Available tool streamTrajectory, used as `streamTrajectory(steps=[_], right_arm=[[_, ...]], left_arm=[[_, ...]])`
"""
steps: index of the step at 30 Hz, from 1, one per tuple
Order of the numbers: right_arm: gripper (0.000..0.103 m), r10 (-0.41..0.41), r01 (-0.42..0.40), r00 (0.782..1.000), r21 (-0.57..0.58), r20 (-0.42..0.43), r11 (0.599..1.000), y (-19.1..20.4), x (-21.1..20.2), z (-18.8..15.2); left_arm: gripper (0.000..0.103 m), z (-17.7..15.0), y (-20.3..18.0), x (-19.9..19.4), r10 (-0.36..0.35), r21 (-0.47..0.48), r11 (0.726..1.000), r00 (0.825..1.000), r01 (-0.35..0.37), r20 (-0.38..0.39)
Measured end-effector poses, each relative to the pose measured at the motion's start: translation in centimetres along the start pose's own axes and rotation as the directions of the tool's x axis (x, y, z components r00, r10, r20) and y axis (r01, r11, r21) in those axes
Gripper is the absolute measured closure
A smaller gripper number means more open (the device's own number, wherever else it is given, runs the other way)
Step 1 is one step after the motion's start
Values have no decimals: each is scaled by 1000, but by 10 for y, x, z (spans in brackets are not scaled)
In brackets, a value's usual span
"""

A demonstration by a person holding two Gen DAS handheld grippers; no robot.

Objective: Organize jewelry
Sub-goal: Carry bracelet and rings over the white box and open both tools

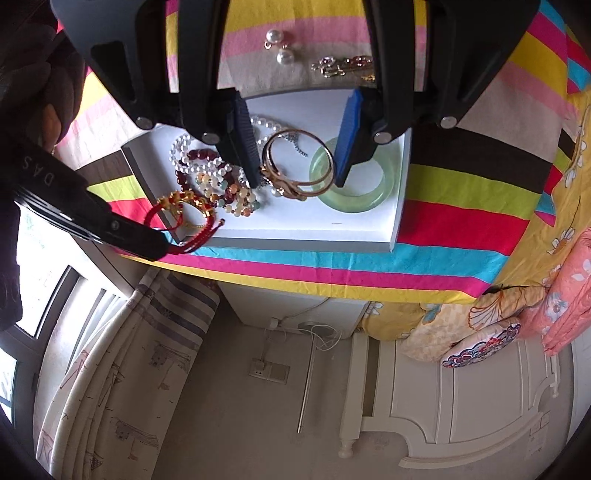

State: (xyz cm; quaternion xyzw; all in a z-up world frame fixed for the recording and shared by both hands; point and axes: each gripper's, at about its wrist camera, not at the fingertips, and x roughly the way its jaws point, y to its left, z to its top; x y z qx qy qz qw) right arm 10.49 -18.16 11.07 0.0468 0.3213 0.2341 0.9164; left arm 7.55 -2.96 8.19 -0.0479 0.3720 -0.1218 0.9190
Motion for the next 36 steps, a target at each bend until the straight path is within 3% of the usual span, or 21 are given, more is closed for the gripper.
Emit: streamTrajectory(steps=[9,12,14,17,18,20,25,29,33,36], right_arm=[[96,0,5,993,45,-115,999,7,81,17],[95,45,-28,989,115,-140,993,-1,98,16],[93,43,-20,988,155,-145,988,-7,104,15],[87,59,-34,989,178,-138,983,-12,101,12],[80,58,-34,990,181,-130,983,-15,98,10],[76,59,-36,991,189,-118,981,-19,91,7],[76,76,-56,993,210,-89,976,-29,70,-4],[76,95,-77,992,205,-79,976,-30,50,-19],[75,133,-119,989,203,-56,972,-25,22,-44],[73,159,-143,985,207,-61,968,-19,9,-67]], left_arm=[[64,11,10,46,30,-48,998,995,-35,-92],[63,9,18,52,16,-67,998,995,-23,-102],[56,7,20,51,8,-66,998,996,-14,-91],[40,7,22,45,0,-62,998,999,-3,-54],[37,7,21,43,-3,-63,998,999,1,-41],[34,8,22,39,0,-75,997,1000,-2,-29],[27,5,28,29,1,-119,993,1000,-2,-15],[21,-4,24,14,41,-86,995,999,-43,-21],[9,-26,28,-14,89,-66,994,996,-88,15],[7,-51,44,-30,107,-84,991,994,-106,5]])
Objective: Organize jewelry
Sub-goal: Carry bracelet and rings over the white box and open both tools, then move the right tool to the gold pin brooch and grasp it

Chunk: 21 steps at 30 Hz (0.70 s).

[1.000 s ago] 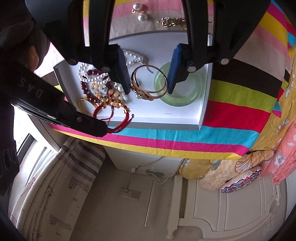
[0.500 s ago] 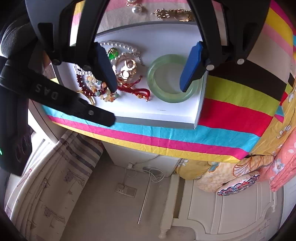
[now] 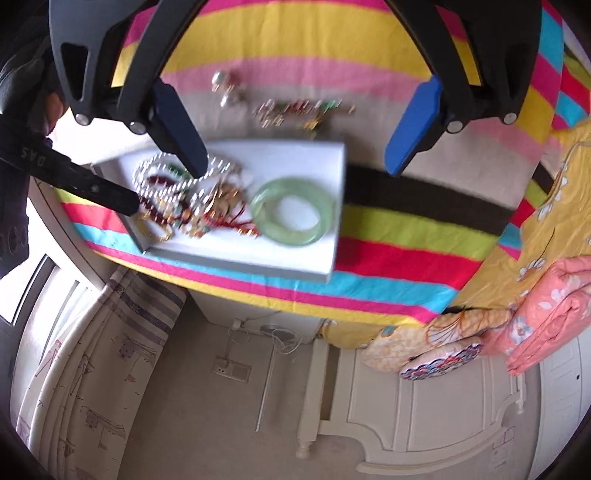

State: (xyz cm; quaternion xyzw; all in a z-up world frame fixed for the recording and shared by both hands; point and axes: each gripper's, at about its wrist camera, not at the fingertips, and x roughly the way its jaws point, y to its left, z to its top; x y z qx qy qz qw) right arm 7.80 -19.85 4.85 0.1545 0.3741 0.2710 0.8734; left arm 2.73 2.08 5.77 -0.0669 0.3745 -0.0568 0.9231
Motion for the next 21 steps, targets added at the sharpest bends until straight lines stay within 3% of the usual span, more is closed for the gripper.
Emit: streamTrajectory(steps=[8,13,21], right_arm=[[72,-44,37,995,-81,-89,996,24,5,-55],[72,-41,23,993,-156,-110,988,44,10,-65],[72,-71,24,985,-280,-159,960,77,43,-56]], left_arm=[[7,-51,49,-14,38,-73,996,998,-42,-53],[7,-64,57,-23,-15,-94,995,1000,14,-12],[7,-63,51,-17,-83,-81,993,996,80,-34]])
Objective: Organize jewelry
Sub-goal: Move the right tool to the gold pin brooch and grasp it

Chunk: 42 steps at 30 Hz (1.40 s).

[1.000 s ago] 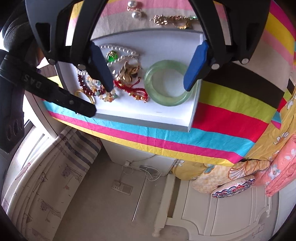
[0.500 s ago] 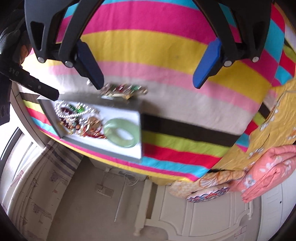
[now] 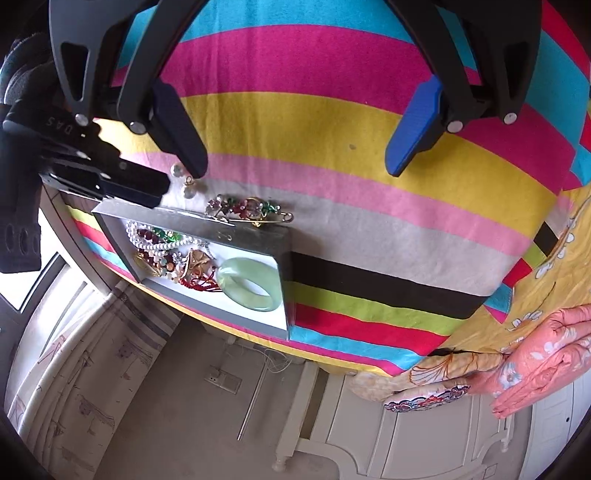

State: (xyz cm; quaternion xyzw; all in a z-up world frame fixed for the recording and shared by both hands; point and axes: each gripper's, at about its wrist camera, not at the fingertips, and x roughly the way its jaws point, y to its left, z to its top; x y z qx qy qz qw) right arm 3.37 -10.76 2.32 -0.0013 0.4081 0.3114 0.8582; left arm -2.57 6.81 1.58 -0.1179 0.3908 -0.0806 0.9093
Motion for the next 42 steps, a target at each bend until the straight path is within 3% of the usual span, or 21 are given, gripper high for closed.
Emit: streamTrajectory(steps=[1,3,5,10,13,15,17,21,23,32,34,36,42], right_arm=[[72,-1,1,1000,-21,-7,1000,3,5,4],[53,19,-20,999,-57,-33,998,7,17,12],[41,48,-53,997,-86,-66,995,11,31,18],[41,66,-84,991,-159,-117,984,21,50,26],[42,141,-169,981,-224,-135,960,29,46,22],[53,198,-233,970,-295,-142,927,39,37,15],[58,232,-266,963,-344,-137,901,49,28,8],[58,80,-115,991,-398,-104,910,60,31,7],[58,20,-58,994,-381,-104,923,61,36,10],[58,-9,-37,985,-262,-172,964,77,59,11],[66,-39,-3,987,-262,-154,965,79,62,11],[80,-82,43,987,-272,-136,961,79,63,9],[82,-43,6,993,-319,-110,948,81,44,-11]], left_arm=[[7,0,0,0,-9,3,1000,1000,9,-1],[7,0,-1,0,-16,10,1000,1000,17,-3],[7,0,-1,1,-20,11,1000,1000,20,-6],[6,1,5,-1,-19,-30,999,1000,20,6],[6,-3,3,-11,-41,-7,999,997,41,61],[6,-5,0,-18,-50,13,999,994,49,97],[6,-5,2,-23,-56,1,998,990,56,127],[6,-3,11,-27,-71,-53,995,986,79,151],[6,-2,15,-29,-78,-77,993,983,92,164],[6,-3,43,-40,-116,-208,964,966,166,231],[5,-3,47,-41,-124,-222,958,963,179,239],[5,-3,50,-41,-130,-232,955,962,187,239],[5,-3,51,-41,-131,-238,953,962,189,242]])
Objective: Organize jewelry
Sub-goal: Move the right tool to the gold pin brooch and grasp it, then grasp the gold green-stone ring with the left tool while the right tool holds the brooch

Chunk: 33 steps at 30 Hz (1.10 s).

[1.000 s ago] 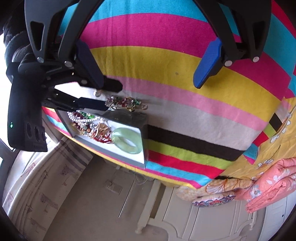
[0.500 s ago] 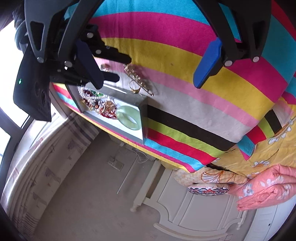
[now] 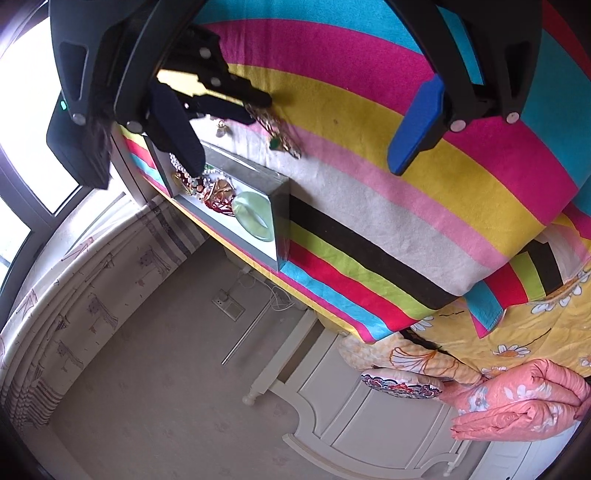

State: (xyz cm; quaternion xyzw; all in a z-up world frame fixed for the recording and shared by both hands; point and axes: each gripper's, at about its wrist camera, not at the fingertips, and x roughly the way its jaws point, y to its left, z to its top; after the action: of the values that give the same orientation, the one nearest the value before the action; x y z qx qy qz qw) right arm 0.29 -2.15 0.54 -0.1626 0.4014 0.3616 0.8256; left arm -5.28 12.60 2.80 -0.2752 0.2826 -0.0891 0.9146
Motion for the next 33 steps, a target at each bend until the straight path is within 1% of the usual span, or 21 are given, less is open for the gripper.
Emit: streamTrajectory(steps=[4,7,9,10,12,14,16,17,19,22,24,27,29,31,32,33], right_arm=[[82,95,-94,994,-32,44,995,11,-30,-26],[82,147,-144,988,-72,42,987,20,-48,-42],[82,175,-172,983,-53,54,984,17,-57,-48],[82,173,-171,983,-32,66,985,12,-61,-50],[81,117,-118,989,6,88,993,1,-69,-56],[81,70,-78,992,70,108,995,-15,-79,-67],[81,14,-27,995,122,103,992,-32,-85,-78],[81,-35,21,995,145,91,989,-40,-90,-86],[81,-104,90,992,184,70,979,-52,-98,-99],[81,-194,180,980,226,42,957,-66,-110,-118],[81,-204,187,978,271,34,944,-76,-115,-126],[81,-206,186,978,311,33,932,-85,-117,-131],[81,-203,185,979,323,22,928,-87,-115,-132],[81,-196,181,980,325,15,928,-90,-115,-135],[81,-192,177,981,327,15,928,-90,-115,-135],[81,-189,173,982,331,17,928,-91,-116,-137]], left_arm=[[5,0,0,1,1,4,1000,1000,-1,-7],[5,0,2,2,-4,-6,1000,1000,3,-14],[5,0,2,2,-2,-10,1000,1000,2,-16],[5,0,1,2,1,-10,1000,1000,-1,-15],[5,0,0,3,6,-4,1000,1000,-6,-17],[5,-1,-3,6,9,9,1000,999,-9,-34],[4,-1,-6,14,6,37,999,996,-3,-85],[4,-2,-9,18,11,55,998,994,-5,-107],[4,-5,-16,21,31,95,995,992,-19,-121],[4,-12,-30,24,62,183,982,990,-39,-124],[4,-17,-40,28,77,246,969,986,-38,-151],[4,-24,-53,40,73,335,942,969,11,-238],[4,-29,-63,44,68,394,918,959,48,-274],[4,-36,-72,48,70,453,888,950,81,-305],[4,-39,-76,52,68,474,875,942,101,-327],[4,-42,-79,56,62,490,862,931,131,-360]])
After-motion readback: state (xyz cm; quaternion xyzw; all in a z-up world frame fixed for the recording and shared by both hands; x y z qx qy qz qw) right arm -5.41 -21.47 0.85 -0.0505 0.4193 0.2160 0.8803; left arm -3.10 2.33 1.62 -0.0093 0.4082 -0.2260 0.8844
